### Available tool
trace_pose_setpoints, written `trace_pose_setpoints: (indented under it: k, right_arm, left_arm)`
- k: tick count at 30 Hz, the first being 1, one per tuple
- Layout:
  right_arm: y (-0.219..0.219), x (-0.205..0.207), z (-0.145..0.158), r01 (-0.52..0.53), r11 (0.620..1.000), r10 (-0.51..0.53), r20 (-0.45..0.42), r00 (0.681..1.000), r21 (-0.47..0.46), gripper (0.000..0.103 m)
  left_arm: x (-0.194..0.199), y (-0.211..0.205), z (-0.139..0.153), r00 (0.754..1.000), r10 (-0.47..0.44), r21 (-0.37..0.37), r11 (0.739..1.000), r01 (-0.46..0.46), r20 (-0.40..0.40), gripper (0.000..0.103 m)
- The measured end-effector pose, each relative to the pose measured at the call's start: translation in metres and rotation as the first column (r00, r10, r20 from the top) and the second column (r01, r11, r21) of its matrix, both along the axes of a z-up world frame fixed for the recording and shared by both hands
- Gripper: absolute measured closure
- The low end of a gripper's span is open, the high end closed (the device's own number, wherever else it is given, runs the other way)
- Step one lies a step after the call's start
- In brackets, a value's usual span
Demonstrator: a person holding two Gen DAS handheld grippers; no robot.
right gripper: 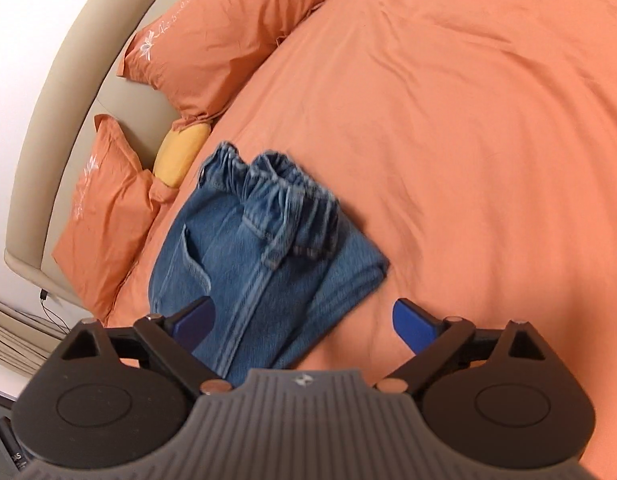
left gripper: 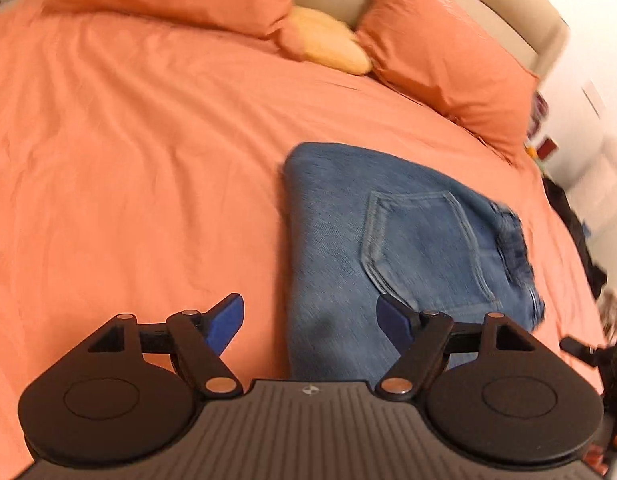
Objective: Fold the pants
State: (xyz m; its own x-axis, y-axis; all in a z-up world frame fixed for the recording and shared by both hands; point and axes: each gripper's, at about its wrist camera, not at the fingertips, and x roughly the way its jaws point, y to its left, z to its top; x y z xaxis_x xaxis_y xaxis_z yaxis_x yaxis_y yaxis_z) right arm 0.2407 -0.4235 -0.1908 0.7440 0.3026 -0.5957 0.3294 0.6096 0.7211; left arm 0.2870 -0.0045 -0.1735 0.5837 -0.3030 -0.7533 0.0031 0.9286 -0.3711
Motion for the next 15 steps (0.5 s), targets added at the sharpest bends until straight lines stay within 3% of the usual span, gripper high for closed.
trace_pose_setpoints:
  k: [8, 15]
  right_arm:
    - [-0.022, 0.058, -0.020, -0.091, 0.996, 0.090, -0.047, 0.995, -0.015, 0.010]
    - [-0.031, 0.087, -0.050, -0.146, 0.985, 0.150, -0.039, 0.988, 0.095, 0.010]
  left_arm:
    - [0.050, 0.011, -0.026, 0.997, -0.035, -0.071, 0.997, 0.030, -0.066, 0.015]
    - [0.079, 0.008, -0.048, 0.992, -0.075, -0.149, 0.987, 0.060, -0.097, 0.012]
